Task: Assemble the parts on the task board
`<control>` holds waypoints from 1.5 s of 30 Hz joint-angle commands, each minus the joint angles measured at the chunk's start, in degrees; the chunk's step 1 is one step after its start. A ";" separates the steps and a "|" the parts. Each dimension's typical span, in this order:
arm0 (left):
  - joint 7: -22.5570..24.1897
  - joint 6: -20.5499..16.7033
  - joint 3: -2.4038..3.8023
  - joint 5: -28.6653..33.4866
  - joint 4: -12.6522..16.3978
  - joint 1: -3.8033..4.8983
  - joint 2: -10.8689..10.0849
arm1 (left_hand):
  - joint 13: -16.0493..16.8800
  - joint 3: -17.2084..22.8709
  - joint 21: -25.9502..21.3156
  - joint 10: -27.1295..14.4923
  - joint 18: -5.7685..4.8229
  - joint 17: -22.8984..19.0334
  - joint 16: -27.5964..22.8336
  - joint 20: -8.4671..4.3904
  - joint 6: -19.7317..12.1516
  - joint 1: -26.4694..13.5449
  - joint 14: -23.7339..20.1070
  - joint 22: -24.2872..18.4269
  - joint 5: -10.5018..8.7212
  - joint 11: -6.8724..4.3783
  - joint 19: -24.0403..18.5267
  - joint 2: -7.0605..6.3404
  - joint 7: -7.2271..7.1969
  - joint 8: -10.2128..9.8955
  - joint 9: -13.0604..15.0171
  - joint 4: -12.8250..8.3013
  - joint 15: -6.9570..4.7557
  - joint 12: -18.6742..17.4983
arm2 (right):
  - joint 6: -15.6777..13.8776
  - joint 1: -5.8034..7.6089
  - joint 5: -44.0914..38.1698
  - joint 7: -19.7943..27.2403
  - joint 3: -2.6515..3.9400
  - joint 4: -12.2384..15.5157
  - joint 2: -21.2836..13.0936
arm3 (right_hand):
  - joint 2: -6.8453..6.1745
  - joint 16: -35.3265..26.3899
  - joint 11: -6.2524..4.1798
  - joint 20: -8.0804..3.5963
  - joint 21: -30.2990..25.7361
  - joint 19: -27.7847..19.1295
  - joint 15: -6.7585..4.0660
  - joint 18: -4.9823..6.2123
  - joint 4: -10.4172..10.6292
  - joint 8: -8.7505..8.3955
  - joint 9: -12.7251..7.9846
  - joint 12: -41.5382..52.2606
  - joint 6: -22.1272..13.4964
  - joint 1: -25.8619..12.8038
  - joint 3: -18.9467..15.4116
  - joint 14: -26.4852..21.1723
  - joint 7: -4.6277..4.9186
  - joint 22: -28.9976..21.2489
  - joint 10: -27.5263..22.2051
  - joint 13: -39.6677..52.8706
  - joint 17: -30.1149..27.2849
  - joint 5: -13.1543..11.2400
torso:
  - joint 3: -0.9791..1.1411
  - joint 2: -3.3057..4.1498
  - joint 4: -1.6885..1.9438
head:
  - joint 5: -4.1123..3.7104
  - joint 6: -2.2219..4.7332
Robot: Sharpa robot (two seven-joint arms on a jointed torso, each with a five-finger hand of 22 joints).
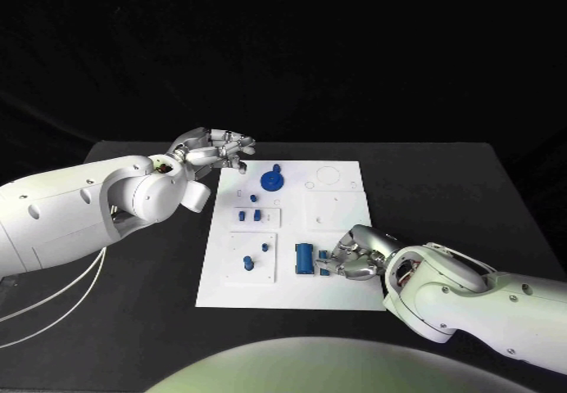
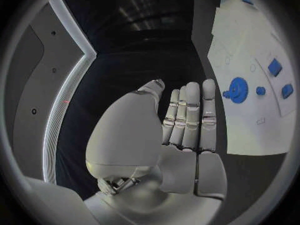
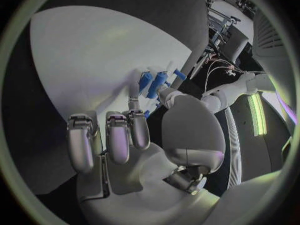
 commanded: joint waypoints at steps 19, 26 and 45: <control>0.30 0.86 0.04 0.04 -0.05 0.03 0.00 | -0.05 0.32 -0.25 -0.45 0.62 -0.09 0.35 0.16 -0.41 -0.50 -0.39 -0.09 0.27 0.12 -0.36 0.02 -0.17 0.21 -0.08 -0.01 -0.07 0.32 | 3.07 -0.13 -2.11 2.78 -0.01 0.59 -1.70 | -1.60 0.23 -0.02 -0.34 0.25 5.99 -0.44 -0.38 -0.86 -0.11 -0.37 0.12 0.24 5.72 0.71 5.97 -0.15 15.10 3.23 11.37 15.10 -0.43 | -0.01 -0.02 0.03 | 0.16 0.00; 0.30 0.84 0.04 0.04 -0.05 0.03 0.00 | -0.05 0.32 -0.25 -0.45 0.62 -0.09 0.35 0.16 -0.41 -0.50 -0.39 -0.09 0.27 0.12 -0.36 0.02 -0.17 0.21 -0.08 -0.01 -0.07 0.32 | 3.47 -0.14 -2.09 2.77 -0.02 -0.09 -1.60 | -1.54 0.23 -0.02 -0.33 0.25 5.99 -0.43 -0.38 -0.69 -0.10 -0.38 0.25 0.29 5.68 0.65 5.97 -0.15 15.10 3.28 11.44 15.10 -0.41 | -0.04 0.04 0.05 | 0.08 0.00; 0.32 0.78 0.04 0.03 -0.05 0.03 -0.07 | -0.05 0.32 -0.25 -0.45 0.62 -0.09 0.35 0.16 -0.41 -0.50 -0.39 -0.09 0.27 0.12 -0.36 0.02 -0.17 0.21 -0.08 -0.01 -0.07 0.32 | 1.96 -0.13 -2.71 3.09 0.00 -1.24 -0.94 | -1.68 0.23 -0.04 -0.37 0.25 5.99 -0.47 -0.38 -0.24 -0.17 -0.50 0.29 0.43 7.33 0.27 5.97 -0.16 15.10 3.31 11.49 15.10 -0.54 | -0.03 -0.01 0.01 | 0.12 0.00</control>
